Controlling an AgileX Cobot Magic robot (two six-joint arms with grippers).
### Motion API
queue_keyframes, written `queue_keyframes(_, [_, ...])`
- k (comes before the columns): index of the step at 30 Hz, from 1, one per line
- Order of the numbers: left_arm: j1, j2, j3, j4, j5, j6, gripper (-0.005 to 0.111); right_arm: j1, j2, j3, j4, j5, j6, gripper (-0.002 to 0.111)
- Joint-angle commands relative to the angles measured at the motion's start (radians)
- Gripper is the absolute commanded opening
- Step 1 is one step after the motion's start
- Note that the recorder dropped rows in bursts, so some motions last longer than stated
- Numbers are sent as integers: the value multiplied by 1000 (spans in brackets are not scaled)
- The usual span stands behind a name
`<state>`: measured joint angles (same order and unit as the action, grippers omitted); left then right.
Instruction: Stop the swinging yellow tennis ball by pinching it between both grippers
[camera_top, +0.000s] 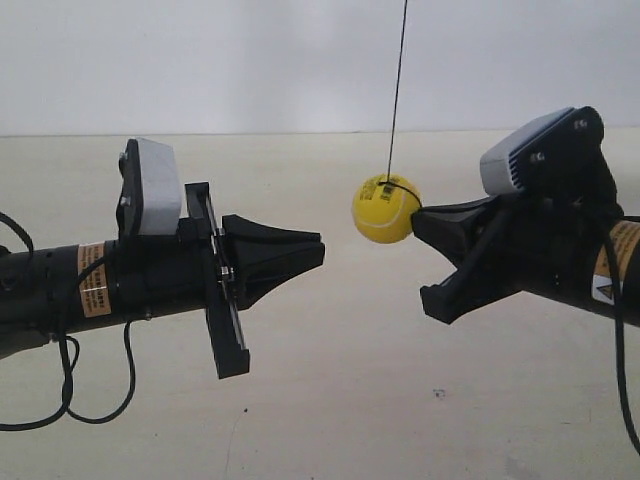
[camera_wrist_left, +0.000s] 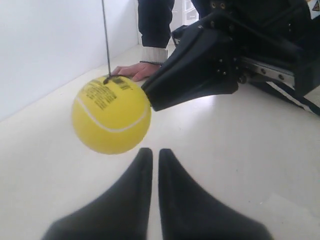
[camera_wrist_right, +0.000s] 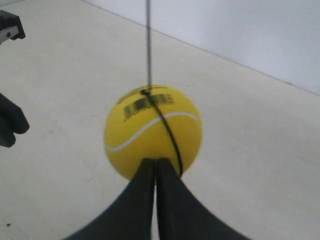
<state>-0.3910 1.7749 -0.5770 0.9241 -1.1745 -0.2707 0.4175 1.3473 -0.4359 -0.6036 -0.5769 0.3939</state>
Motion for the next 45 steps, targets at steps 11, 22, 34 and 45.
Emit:
queue_keyframes(11, [-6,1,-6,-10,2,6,5,1,-9,4,-221,-102,207,0])
queue_keyframes(22, [-6,1,-6,1,-3,6,5,1,-9,4,-235,-92,195,0])
queue_keyframes(34, [-6,1,-6,-16,-3,21,5,1,-9,4,-142,-24,123,0])
queue_keyframes(45, [-40,32,-44,16,38,22,5,1,-3,4,-181,-25,155,0])
